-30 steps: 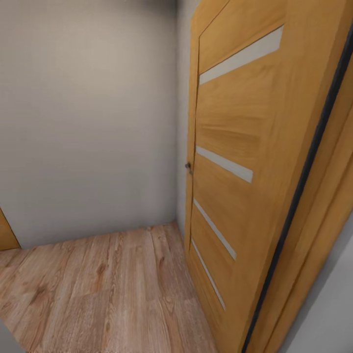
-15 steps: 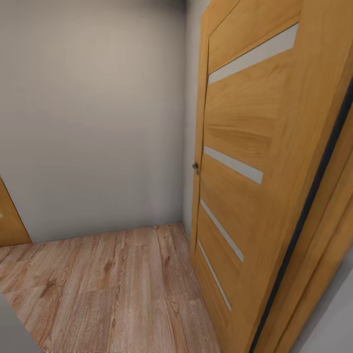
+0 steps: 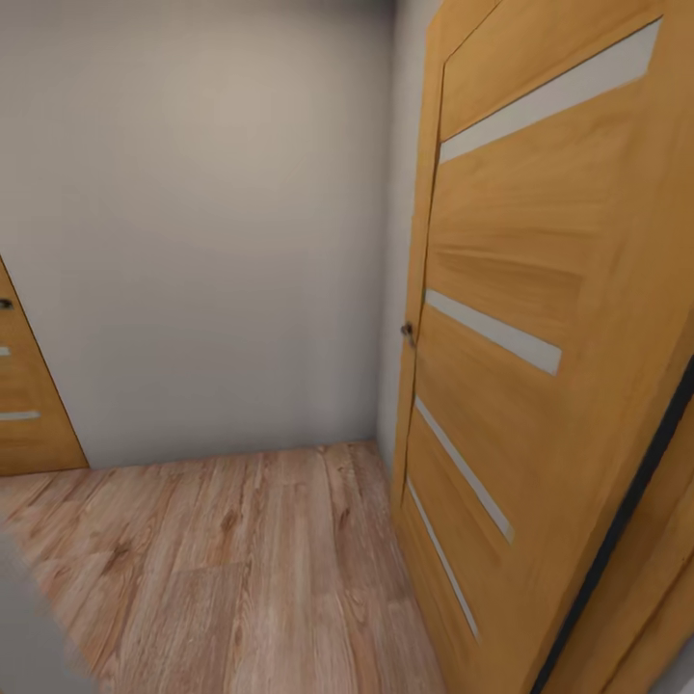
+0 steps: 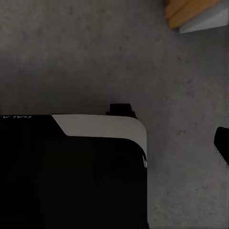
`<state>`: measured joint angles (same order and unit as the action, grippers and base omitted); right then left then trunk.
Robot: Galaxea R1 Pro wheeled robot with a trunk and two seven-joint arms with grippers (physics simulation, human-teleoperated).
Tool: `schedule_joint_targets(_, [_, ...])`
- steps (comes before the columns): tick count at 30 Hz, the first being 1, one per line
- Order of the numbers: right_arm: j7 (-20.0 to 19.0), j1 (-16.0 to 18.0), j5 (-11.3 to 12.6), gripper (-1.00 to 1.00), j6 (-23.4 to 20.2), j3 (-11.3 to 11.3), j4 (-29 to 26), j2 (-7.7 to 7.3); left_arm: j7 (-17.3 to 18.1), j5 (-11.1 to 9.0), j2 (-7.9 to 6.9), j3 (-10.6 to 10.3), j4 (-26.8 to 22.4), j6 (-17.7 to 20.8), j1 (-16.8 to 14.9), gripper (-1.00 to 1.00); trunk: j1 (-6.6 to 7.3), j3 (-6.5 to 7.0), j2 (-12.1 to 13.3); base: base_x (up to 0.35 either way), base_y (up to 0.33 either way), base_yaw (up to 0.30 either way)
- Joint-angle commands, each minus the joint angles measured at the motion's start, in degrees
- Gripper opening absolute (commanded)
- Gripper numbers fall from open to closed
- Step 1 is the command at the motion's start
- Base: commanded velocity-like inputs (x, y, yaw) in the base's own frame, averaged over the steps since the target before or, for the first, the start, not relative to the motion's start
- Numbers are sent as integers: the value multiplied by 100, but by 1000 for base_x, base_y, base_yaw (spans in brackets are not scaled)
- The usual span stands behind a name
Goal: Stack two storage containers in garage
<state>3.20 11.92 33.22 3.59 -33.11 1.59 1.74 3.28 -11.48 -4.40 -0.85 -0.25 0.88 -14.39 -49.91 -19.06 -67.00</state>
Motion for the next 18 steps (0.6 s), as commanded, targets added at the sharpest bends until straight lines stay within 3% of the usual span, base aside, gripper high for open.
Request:
schedule_joint_targets(1, [5, 5, 44, 100, 28, -46, 17, 4, 24, -47, -2, -13, -1, 9, -3, 100, -3, -7, -3, 298, 0, 3])
schedule_joint_targets(13, [22, 7, 61, 100, 35, -41, 17, 4, 24, -38, -1, -20, -1, 10, -3, 100, -3, -7, -3, 312, 0, 5])
schedule_joint_targets(18, [15, 6, 49, 100, 37, -46, 17, 2, 24, -47, -6, -13, -1, 9, -3, 100, -3, -7, -3, 98, 0, 233])
